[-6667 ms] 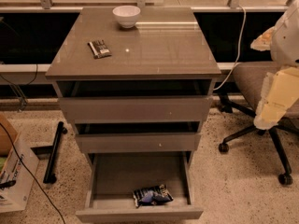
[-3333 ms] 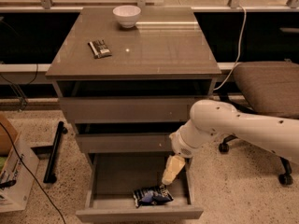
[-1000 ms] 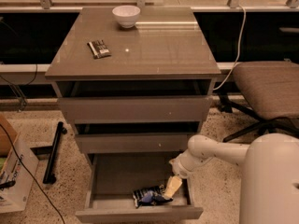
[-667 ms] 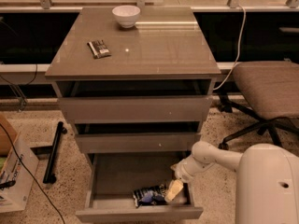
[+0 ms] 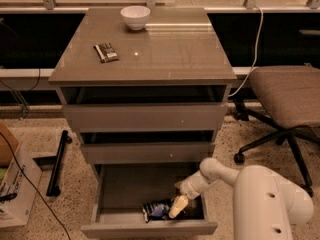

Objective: Pick blue chip bag from bottom drawer and place on counter

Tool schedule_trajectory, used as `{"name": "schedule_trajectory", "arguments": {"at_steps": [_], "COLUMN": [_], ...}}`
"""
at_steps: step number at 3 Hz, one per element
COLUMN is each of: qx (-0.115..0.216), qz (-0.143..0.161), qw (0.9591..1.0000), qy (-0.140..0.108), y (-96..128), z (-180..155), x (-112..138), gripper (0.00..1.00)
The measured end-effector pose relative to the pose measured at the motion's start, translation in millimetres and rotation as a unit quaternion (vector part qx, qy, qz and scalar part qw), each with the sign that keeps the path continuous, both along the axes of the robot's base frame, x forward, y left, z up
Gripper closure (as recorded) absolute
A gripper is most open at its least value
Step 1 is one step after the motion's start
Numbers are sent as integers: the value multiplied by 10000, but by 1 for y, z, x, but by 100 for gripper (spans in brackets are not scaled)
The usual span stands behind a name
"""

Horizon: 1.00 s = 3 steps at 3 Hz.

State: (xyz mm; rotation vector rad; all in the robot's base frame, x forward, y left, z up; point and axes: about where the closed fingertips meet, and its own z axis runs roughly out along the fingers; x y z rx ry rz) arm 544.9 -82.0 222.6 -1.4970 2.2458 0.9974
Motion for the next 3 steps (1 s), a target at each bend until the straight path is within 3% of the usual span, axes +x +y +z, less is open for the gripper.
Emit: {"name": "schedule_trajectory", "arguments": {"at_steps": [2, 3], "qx": [334, 383], "qz": [230, 353], "qw": [9983, 9968], "qy": [428, 602], "y": [44, 59], "z": [-38, -51], "x": [-3, -4], "gripper": [0, 19]}}
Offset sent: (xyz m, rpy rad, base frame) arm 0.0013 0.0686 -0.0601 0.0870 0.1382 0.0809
